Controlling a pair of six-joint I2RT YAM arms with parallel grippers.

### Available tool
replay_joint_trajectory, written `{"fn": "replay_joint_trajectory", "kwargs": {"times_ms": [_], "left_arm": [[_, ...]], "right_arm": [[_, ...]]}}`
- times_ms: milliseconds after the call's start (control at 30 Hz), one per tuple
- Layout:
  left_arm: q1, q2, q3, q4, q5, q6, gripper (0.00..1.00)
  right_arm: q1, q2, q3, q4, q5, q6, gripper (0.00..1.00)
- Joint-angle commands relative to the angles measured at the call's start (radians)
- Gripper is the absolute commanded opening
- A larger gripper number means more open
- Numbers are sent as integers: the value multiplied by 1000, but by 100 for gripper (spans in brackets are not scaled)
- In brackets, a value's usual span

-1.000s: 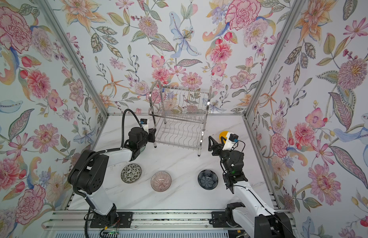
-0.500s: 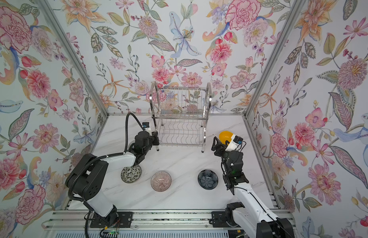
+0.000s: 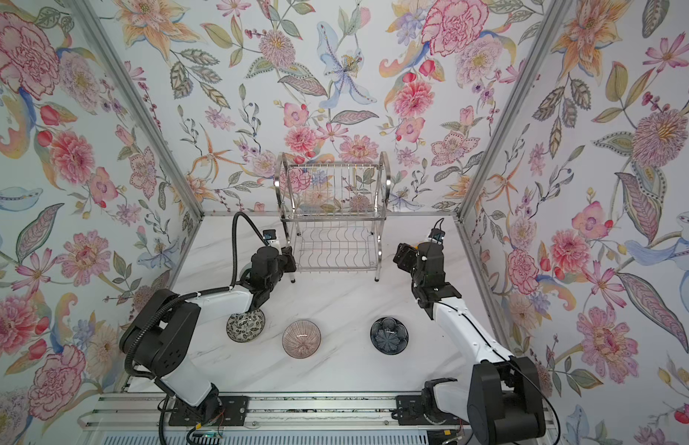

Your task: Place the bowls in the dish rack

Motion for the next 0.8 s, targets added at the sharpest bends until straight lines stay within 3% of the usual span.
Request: {"fn": "replay_joint_trajectory", "kwargs": {"times_ms": [0,133,200,467,533,767], "left_arm": [[21,-66,14,6,48,-51,32],[30,-109,-2,2,91,-62,48],[45,-156,-10,-11,133,-81,57],[109,-269,-42,-96,297,-135,77],[137,-304,-41,-149,338,-144,82],[192,-460,13,-425,398,-16,93]], "right_arm": [[-14,68,93,-202,-8,-49,77],[-33,136,168,-290,-10,-89,74],[-46,178,214,-341,-28,-118,68],[-65,351,390,-519,-18,-269,66],[-75,404,439,-569,-51,-311,59],[-81,521,550,-661,41,-411,56]]}}
